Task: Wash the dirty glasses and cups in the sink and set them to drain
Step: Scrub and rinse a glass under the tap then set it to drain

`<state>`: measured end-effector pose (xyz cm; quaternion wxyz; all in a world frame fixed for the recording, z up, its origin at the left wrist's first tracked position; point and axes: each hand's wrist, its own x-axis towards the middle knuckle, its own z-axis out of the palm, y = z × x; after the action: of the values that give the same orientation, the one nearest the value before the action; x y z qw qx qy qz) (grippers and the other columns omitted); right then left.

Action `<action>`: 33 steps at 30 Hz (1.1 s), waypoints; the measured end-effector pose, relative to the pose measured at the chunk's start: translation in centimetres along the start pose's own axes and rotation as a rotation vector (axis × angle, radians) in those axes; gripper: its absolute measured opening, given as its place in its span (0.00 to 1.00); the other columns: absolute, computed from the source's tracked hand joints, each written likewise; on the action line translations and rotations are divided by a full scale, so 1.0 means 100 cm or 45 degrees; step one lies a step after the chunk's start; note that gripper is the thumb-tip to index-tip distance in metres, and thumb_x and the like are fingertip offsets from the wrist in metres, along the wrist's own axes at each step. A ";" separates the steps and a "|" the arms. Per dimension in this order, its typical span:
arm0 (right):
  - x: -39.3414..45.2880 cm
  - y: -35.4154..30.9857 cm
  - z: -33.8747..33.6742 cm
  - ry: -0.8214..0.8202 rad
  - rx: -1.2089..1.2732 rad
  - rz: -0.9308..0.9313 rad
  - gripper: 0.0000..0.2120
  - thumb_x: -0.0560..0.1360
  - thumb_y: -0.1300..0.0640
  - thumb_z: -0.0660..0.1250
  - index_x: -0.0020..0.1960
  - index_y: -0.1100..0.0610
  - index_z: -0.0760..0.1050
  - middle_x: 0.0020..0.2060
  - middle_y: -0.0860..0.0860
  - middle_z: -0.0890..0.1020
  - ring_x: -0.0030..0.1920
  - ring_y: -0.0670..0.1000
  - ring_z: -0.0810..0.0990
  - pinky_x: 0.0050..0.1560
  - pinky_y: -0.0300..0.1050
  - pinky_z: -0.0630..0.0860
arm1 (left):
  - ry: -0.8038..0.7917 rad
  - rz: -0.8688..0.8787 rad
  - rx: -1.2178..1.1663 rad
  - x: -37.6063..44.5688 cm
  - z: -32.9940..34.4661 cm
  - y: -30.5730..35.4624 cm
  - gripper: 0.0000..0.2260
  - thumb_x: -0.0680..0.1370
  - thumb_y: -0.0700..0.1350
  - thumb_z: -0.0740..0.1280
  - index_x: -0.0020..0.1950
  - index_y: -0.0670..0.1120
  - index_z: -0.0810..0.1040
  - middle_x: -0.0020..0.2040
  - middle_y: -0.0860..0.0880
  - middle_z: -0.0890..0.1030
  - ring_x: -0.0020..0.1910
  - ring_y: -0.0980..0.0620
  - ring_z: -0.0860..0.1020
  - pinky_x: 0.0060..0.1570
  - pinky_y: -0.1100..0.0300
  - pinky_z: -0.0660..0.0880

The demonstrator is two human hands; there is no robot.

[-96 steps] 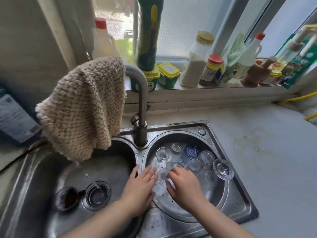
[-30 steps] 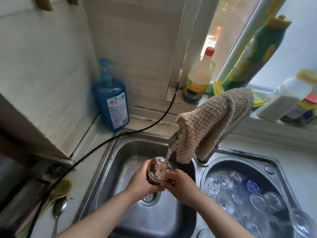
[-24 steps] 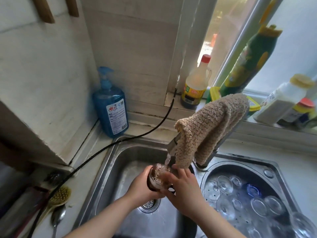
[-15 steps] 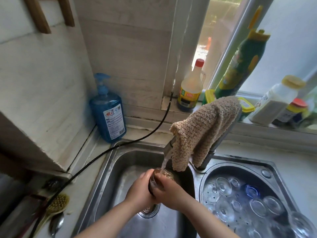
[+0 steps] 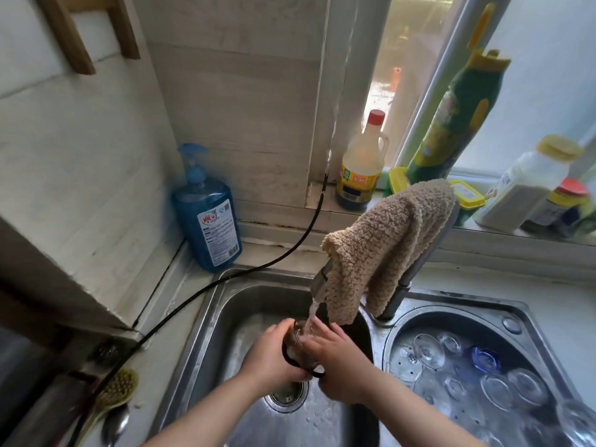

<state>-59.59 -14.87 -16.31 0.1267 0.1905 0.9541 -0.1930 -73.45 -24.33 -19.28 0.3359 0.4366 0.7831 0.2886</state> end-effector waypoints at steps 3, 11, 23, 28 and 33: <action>-0.002 -0.009 0.004 0.077 0.189 0.040 0.37 0.71 0.58 0.63 0.77 0.51 0.53 0.76 0.46 0.57 0.77 0.53 0.39 0.75 0.49 0.36 | 0.006 0.012 0.008 0.001 0.000 0.001 0.43 0.57 0.52 0.80 0.69 0.52 0.68 0.61 0.55 0.74 0.61 0.55 0.74 0.56 0.66 0.70; -0.021 0.004 0.001 0.115 0.252 -0.002 0.22 0.70 0.58 0.63 0.62 0.43 0.74 0.60 0.39 0.78 0.67 0.39 0.68 0.75 0.48 0.39 | -0.041 0.049 0.103 0.001 -0.001 -0.003 0.43 0.58 0.52 0.77 0.72 0.52 0.67 0.65 0.55 0.73 0.64 0.55 0.72 0.61 0.64 0.69; -0.007 -0.021 0.013 0.136 0.475 -0.061 0.37 0.66 0.52 0.60 0.75 0.51 0.59 0.73 0.46 0.66 0.75 0.42 0.53 0.73 0.38 0.38 | 0.009 0.081 0.002 -0.002 -0.004 -0.005 0.42 0.58 0.48 0.79 0.70 0.51 0.69 0.62 0.55 0.76 0.60 0.58 0.74 0.59 0.66 0.70; -0.015 0.004 -0.004 -0.026 0.036 -0.161 0.25 0.68 0.60 0.60 0.66 0.50 0.72 0.66 0.47 0.75 0.71 0.45 0.64 0.76 0.48 0.43 | -0.017 0.049 0.036 -0.006 -0.006 -0.008 0.39 0.57 0.52 0.78 0.66 0.55 0.71 0.58 0.58 0.77 0.57 0.58 0.76 0.56 0.64 0.73; 0.011 -0.009 0.005 -0.011 -0.130 -0.122 0.32 0.70 0.59 0.64 0.73 0.58 0.62 0.71 0.54 0.68 0.75 0.52 0.59 0.76 0.54 0.44 | -0.010 0.001 0.032 -0.002 0.000 -0.005 0.38 0.57 0.49 0.79 0.65 0.53 0.69 0.58 0.61 0.74 0.61 0.57 0.75 0.56 0.65 0.71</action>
<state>-60.84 -15.54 -16.76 0.1312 0.1371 0.9702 -0.1510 -73.62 -24.77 -19.56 0.3335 0.4422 0.7851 0.2771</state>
